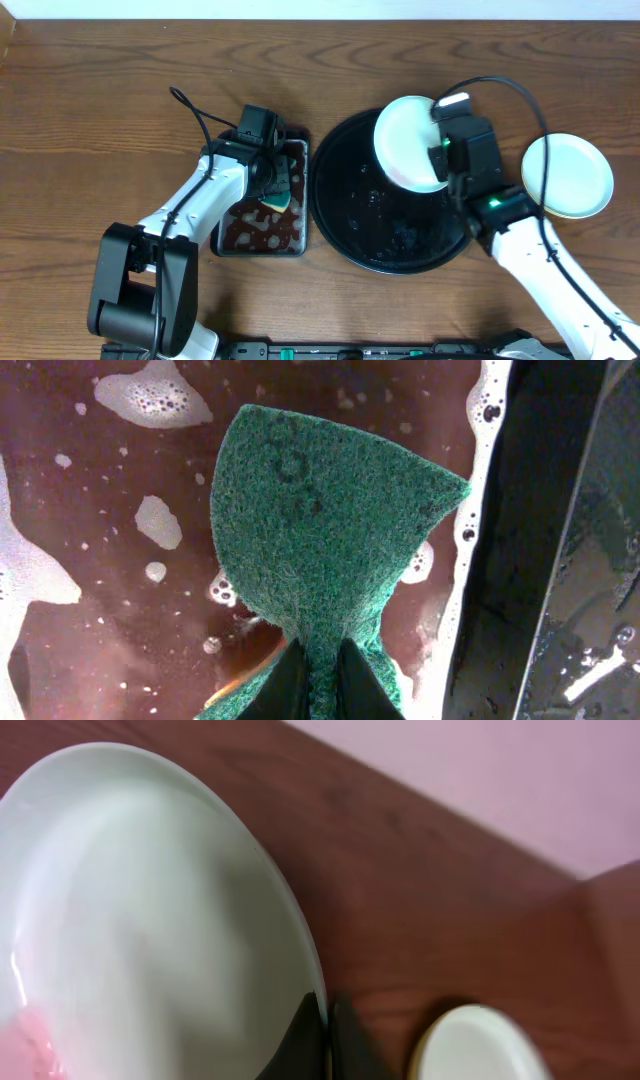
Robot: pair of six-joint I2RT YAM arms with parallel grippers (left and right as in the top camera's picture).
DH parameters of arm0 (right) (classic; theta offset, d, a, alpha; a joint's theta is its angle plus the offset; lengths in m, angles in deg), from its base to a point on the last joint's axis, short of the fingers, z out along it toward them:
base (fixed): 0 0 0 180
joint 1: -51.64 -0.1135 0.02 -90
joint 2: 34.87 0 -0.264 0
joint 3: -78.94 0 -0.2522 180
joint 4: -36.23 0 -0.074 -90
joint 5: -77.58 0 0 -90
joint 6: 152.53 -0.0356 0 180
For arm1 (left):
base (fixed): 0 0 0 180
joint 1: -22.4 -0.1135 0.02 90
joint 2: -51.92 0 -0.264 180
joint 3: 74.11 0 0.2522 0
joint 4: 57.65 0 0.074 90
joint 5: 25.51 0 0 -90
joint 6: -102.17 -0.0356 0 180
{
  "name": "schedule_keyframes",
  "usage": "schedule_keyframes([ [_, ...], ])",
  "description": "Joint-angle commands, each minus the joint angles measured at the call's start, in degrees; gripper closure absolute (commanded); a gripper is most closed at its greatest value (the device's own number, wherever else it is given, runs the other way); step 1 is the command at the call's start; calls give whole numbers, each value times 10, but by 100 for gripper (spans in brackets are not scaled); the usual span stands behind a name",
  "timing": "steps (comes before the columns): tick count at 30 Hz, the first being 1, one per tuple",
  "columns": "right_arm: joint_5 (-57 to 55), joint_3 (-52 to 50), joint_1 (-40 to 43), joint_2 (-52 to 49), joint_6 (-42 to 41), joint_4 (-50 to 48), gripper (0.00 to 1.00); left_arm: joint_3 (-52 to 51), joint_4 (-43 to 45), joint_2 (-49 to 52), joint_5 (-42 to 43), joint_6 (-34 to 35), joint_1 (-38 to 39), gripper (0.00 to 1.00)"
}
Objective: Clean dirty plates on tray and stack at the side
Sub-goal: 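Tilt the red-marked plate upward with the right gripper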
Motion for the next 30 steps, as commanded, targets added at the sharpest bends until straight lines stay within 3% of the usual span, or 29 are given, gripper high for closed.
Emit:
schedule_keyframes([
  [1, -97, 9, -45, 8, 86, -14, 99, -3, 1, 6, 3, -10, -2, 92],
  [10, -207, 9, -147, 8, 254, -96, 99, -3, 1, 6, 3, -10, -2, 92],
  [18, -237, 9, -170, 8, 310, -184, 99, -3, 1, 6, 3, -10, -2, 92],
  [26, -237, 9, -169, 7, 309, -189, 99, -3, 1, 6, 3, -10, -2, 92],
  [30, -236, 9, -149, 7, 223, -181, 99, -3, 1, 6, 3, -10, -2, 92],
])
